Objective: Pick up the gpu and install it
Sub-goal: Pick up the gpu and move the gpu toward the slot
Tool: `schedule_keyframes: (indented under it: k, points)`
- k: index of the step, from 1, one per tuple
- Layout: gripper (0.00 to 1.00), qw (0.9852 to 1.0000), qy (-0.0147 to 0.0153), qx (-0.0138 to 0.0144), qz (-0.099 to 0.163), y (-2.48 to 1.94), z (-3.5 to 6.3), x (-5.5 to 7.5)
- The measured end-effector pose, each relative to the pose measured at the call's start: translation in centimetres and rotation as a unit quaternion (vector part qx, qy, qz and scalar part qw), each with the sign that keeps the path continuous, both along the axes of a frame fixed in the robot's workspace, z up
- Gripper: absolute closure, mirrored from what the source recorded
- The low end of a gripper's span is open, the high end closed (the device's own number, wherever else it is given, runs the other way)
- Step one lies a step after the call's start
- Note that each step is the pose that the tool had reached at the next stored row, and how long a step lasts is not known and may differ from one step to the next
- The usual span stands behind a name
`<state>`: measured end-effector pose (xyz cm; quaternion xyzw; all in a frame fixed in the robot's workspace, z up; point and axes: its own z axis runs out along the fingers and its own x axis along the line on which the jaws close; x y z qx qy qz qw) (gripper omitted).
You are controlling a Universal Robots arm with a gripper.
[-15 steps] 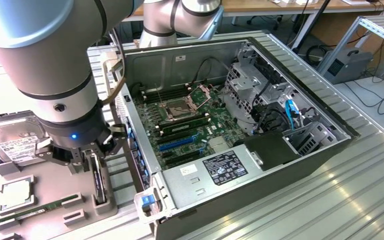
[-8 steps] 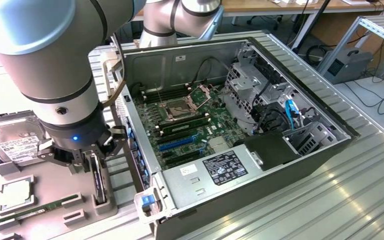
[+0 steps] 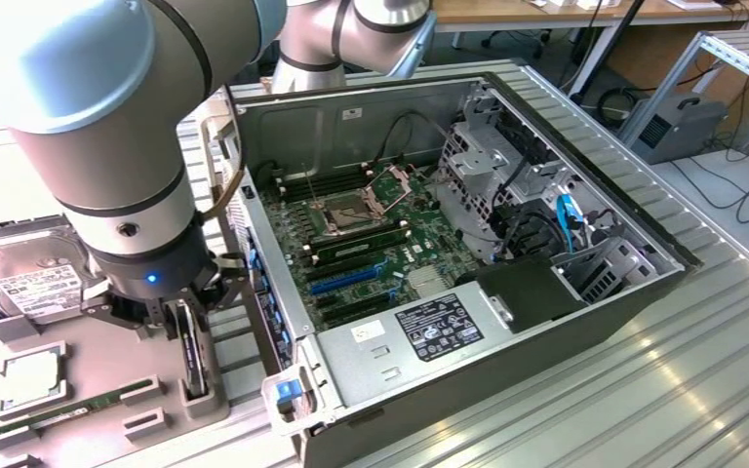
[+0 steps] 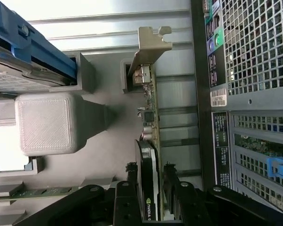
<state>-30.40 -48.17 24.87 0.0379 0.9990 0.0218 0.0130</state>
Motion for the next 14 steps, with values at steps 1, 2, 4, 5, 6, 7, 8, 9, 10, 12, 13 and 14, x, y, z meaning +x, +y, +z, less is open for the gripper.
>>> schedule_keyframes:
  k: [1, 2, 4, 5, 6, 7, 8, 9, 10, 12, 13, 14]
  points:
    - [0.64, 1.0, 0.0, 0.0, 0.0, 0.05, -0.23, 0.0]
    - [0.64, 1.0, 0.0, 0.0, 0.0, 0.09, -0.37, 0.0]
    - [0.64, 1.0, 0.0, 0.0, 0.0, 0.15, -0.79, 0.0]
    - [0.64, 1.0, 0.0001, -0.0001, 0.0, 0.15, -0.8, 0.0]
    - [0.64, 1.0, 0.0, 0.0, 0.0, 0.15, -0.81, 0.0]
    - [0.64, 1.0, 0.0, 0.0, 0.0, 0.15, -0.81, 0.0]
    - [0.64, 1.0, 0.0, 0.0, 0.0, 0.15, -0.82, 0.0]
    - [0.64, 1.0, 0.0, 0.0, 0.0, 0.15, -0.82, 0.0]
    - [0.64, 1.0, -0.0001, 0.0001, 0.0, 0.15, -0.84, -0.09]
    - [0.64, 1.0, 0.0, 0.0, 0.0, 0.15, -0.82, -0.21]
    - [0.64, 1.0, 0.0, 0.0001, 0.0, 0.15, -0.82, -0.21]
    - [0.64, 1.0, 0.0, 0.0001, 0.0, 0.15, -0.83, -0.19]
